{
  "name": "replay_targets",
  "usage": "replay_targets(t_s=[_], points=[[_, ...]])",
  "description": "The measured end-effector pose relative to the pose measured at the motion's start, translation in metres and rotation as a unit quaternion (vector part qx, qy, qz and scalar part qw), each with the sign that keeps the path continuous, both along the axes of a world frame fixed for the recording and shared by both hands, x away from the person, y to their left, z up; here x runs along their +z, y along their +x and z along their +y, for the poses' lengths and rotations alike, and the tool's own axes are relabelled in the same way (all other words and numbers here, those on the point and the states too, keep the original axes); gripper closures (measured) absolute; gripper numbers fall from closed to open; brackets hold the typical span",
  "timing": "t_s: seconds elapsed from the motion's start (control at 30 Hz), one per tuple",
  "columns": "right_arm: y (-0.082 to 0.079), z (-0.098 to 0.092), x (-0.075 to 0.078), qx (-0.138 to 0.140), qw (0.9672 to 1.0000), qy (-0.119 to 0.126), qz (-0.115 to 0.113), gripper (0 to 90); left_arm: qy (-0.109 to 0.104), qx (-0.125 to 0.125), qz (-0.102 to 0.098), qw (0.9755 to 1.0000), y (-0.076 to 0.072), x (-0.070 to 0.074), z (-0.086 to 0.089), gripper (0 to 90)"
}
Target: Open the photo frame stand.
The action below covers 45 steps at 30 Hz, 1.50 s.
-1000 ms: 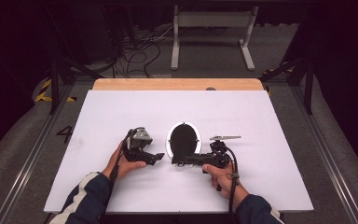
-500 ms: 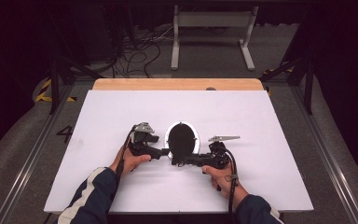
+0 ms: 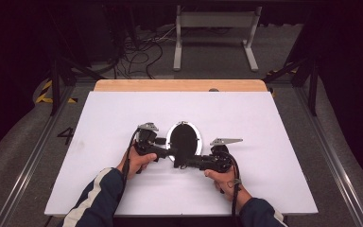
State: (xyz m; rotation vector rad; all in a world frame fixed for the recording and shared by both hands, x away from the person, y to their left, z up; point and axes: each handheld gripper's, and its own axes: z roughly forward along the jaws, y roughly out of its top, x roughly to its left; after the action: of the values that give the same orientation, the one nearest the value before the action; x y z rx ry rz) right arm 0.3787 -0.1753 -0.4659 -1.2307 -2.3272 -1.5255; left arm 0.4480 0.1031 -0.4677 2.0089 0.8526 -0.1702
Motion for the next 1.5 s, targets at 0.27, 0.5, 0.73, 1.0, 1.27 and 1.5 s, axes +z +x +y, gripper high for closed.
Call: replay_targets(t_s=[0.27,0.5,0.73,1.0,1.27,1.5], points=[[-0.005,0.002,0.002,0.014,0.9992,-0.016,-0.034,63.1,-0.022,0.02,0.015,0.9994,0.003,-0.002,0.001,11.3],[-0.008,0.002,0.004,0.03,0.9974,-0.026,-0.061,63.2,-0.028,0.016,0.026,0.9991,0.003,-0.001,-0.002,14.6],[-0.01,0.001,0.006,0.046,0.9949,-0.041,-0.079,63.1,-0.037,-0.003,0.019,0.9991,0.003,-0.001,0.002,25.5],[-0.011,-0.001,0.004,0.044,0.9929,-0.071,-0.084,63.0,-0.051,-0.006,-0.031,0.9982,-0.002,0.008,0.01,54.9],[-0.011,-0.003,0.006,0.039,0.9936,-0.064,-0.085,63.4,-0.053,-0.029,-0.113,0.9918,-0.013,0.026,0.011,64.1],[-0.013,-0.007,0.008,0.047,0.9941,-0.049,-0.085,67.6,-0.031,-0.04,-0.177,0.983,-0.027,0.034,0.009,64.2]])
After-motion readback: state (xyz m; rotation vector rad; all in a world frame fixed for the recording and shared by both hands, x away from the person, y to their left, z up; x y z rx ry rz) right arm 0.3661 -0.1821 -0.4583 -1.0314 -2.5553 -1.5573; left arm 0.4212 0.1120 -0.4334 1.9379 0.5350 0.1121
